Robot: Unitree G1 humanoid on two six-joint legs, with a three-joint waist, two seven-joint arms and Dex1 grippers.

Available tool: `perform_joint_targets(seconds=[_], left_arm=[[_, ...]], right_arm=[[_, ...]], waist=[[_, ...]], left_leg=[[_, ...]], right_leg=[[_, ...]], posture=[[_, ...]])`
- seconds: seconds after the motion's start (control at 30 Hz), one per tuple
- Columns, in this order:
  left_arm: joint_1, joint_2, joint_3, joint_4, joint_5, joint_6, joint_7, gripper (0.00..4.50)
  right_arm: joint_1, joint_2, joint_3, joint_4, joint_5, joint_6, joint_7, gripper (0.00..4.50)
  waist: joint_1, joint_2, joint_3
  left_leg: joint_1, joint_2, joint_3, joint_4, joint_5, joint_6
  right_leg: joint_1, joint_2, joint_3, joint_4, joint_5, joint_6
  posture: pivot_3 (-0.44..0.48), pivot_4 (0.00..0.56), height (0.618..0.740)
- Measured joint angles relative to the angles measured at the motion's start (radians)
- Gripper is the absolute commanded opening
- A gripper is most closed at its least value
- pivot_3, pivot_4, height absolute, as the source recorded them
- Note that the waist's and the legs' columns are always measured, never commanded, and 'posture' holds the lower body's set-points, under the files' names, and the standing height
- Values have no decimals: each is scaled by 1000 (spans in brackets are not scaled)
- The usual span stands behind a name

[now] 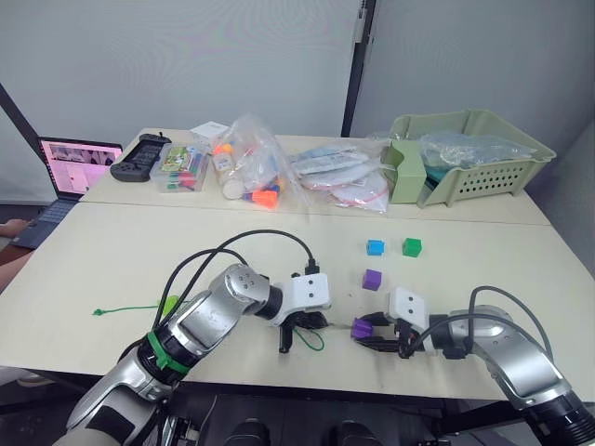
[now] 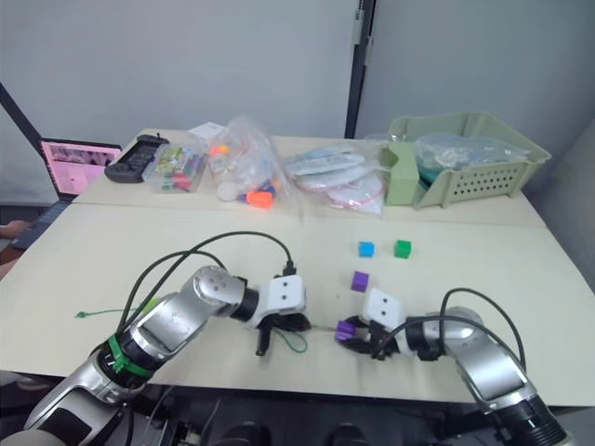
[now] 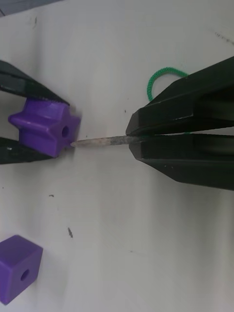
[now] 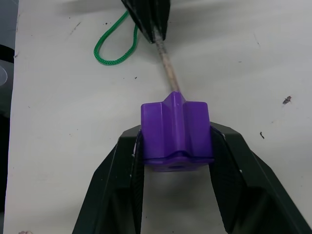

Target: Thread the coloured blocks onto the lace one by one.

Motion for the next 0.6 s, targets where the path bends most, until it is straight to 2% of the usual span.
perform_joint_targets(seconds=[0.6], left_arm=[[-6, -36, -21, 11, 8, 3, 3, 0]], right_arm=[[4, 0, 10, -41, 0, 24, -3, 1349]], waist=[[0, 0, 0]], left_leg=[[0, 0, 0, 0, 0, 0]], right_leg=[[0, 0, 0, 0, 0, 0]], posture=[[0, 150, 740]])
